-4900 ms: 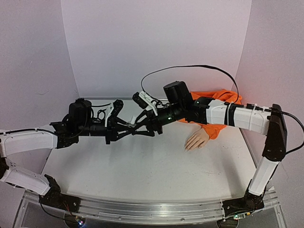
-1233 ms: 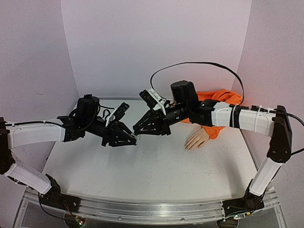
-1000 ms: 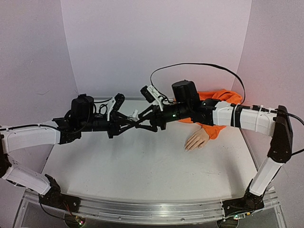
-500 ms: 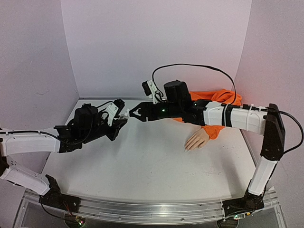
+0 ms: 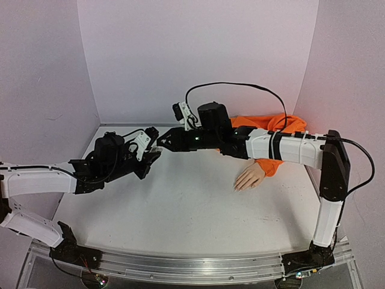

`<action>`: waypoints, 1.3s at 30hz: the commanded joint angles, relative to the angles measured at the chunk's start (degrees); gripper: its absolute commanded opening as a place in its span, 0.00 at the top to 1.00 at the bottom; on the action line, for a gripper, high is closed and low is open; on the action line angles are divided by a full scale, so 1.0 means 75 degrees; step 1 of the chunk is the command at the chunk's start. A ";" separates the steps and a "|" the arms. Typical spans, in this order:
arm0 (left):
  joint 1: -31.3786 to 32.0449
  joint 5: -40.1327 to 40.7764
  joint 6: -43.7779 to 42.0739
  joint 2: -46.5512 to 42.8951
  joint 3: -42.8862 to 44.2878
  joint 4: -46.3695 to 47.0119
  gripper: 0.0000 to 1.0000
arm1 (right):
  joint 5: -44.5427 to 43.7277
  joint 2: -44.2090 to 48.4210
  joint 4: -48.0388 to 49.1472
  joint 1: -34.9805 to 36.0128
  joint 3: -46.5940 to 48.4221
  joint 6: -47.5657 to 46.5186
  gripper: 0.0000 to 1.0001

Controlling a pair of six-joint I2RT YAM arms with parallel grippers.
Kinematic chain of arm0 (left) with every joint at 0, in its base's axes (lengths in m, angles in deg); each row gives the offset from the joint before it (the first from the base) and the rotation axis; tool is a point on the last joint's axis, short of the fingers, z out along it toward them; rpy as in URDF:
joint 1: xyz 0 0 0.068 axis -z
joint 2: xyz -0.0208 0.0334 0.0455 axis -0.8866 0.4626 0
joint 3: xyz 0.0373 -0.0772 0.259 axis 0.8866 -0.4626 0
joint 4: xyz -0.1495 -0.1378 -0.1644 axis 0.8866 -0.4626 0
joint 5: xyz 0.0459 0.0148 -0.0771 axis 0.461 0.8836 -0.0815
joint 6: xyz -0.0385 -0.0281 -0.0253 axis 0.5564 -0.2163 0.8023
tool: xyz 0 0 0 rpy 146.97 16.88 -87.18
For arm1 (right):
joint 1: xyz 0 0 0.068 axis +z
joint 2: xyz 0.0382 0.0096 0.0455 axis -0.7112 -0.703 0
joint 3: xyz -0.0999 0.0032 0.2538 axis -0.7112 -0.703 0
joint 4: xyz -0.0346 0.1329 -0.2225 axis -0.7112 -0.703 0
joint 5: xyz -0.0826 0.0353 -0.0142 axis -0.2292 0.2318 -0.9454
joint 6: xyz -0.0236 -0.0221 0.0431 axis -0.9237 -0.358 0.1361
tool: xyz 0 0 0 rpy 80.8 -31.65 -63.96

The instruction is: Paint the nails

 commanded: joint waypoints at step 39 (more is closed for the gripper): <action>-0.0743 -0.2654 0.0058 -0.0785 0.0132 0.0544 1.00 | 0.1710 0.1833 -0.0328 -0.0407 -0.1530 -0.2358 0.28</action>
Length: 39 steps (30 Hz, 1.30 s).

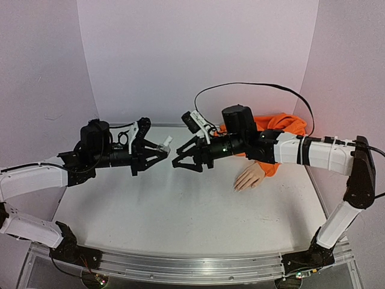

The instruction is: Paint the nails

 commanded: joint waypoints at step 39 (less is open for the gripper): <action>0.0875 0.4265 -0.1561 -0.0308 -0.0606 0.0558 1.00 | -0.0862 -0.1348 0.1457 0.0162 0.1544 0.3520 0.89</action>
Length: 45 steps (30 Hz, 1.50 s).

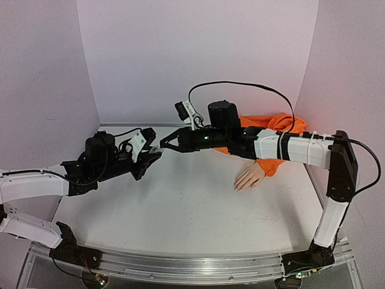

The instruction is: Paint the nails

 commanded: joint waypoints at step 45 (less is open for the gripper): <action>-0.0023 -0.1676 -0.0052 -0.0404 -0.0347 0.0424 1.00 | 0.0475 0.2166 0.0057 -0.0079 -0.1041 -0.2326 1.00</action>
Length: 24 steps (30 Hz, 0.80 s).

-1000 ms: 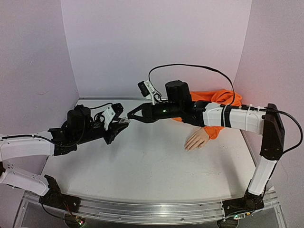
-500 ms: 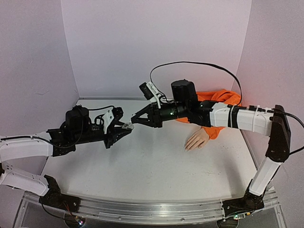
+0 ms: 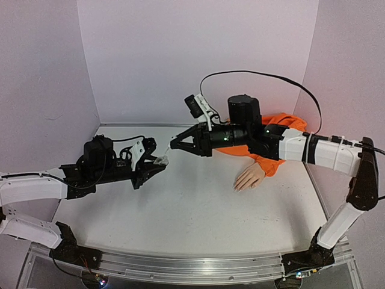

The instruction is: Paint the nails

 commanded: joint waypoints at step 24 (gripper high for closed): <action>-0.0315 0.1170 0.1566 -0.0938 0.2180 -0.1310 1.00 | -0.3962 0.2476 -0.2273 -0.2143 -0.3194 -0.1531 1.00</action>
